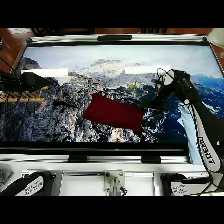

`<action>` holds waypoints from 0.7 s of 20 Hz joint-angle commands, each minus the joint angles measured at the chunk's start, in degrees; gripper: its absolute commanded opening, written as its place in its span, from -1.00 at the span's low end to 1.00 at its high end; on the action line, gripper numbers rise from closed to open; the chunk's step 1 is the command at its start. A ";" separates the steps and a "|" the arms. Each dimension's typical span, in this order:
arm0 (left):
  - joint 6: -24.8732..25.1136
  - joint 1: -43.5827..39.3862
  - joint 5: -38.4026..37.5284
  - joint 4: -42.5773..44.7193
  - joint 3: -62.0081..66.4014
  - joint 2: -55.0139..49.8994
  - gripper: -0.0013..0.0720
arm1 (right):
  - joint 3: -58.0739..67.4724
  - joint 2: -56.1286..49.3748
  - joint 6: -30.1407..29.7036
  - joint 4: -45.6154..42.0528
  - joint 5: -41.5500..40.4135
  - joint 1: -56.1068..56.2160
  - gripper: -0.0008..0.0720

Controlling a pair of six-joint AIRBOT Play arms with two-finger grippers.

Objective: Fold the shirts.

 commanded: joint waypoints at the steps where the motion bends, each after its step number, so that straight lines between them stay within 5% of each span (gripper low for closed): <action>1: -0.92 0.04 -0.24 0.00 -0.04 0.00 -0.87 | -8.81 0.13 -0.39 6.84 -10.54 -0.55 0.72; 9: -1.60 0.02 -0.61 -0.04 -0.04 0.00 -0.87 | -16.00 -1.99 -5.16 18.53 -23.85 -0.55 0.64; 12: -1.57 0.02 -0.59 -0.04 -0.04 -0.02 -0.87 | -15.89 -2.19 -11.37 24.52 -26.77 -0.57 -0.77; 14: -1.55 0.04 -0.59 -0.04 -0.04 -0.02 -0.87 | -14.19 -1.73 -18.84 28.50 -24.94 -2.05 -0.79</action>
